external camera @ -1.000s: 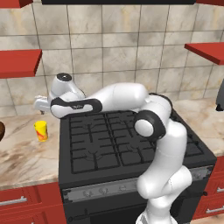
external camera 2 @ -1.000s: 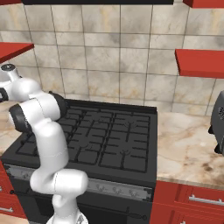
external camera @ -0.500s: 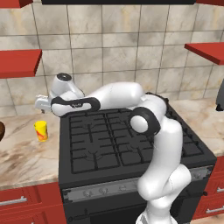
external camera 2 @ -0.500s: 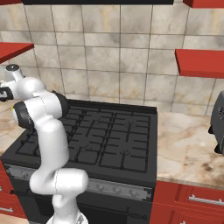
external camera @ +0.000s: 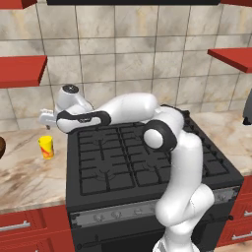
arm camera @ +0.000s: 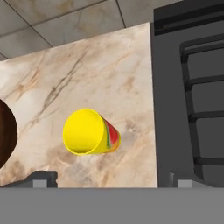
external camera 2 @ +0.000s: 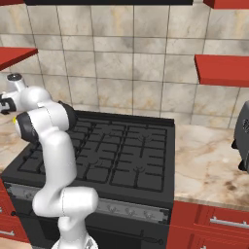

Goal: Pick the cup and bowl from the counter and place them on the counter next to the sink.

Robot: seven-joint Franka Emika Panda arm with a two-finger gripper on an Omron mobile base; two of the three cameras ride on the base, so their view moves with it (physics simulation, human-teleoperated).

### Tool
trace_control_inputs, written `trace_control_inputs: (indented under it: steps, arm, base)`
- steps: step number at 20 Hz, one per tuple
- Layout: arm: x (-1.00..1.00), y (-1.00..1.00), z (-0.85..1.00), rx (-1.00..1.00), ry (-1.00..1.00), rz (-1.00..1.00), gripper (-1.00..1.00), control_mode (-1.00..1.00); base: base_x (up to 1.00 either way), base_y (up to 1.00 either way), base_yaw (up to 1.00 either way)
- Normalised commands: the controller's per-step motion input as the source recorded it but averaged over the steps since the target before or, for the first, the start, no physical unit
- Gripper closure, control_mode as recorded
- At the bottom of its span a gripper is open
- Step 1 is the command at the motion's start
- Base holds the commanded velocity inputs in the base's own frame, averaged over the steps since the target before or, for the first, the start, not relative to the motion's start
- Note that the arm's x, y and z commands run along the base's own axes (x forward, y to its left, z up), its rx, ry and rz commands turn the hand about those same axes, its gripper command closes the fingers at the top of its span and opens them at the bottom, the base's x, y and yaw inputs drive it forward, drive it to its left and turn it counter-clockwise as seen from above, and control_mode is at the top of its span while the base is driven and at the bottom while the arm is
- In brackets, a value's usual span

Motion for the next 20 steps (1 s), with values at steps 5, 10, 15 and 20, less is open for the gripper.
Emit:
trace_control_inputs:
  steps: [5,10,15,20]
  arm:
    - [0.04,0.08,-0.16,0.0,0.0,0.0,-1.0,-1.0]
    - [0.03,0.13,-0.18,0.0,0.0,0.0,-1.0,-1.0]
    - [0.0,0.09,-0.23,0.0,0.02,0.0,-1.0,-1.0]
    - [0.01,0.04,-0.25,0.0,0.03,0.0,-1.0,-1.0]
  base:
    - [0.0,0.0,0.0]
    - [0.0,0.0,0.0]
    - [0.0,0.0,0.0]
    - [0.0,0.0,0.0]
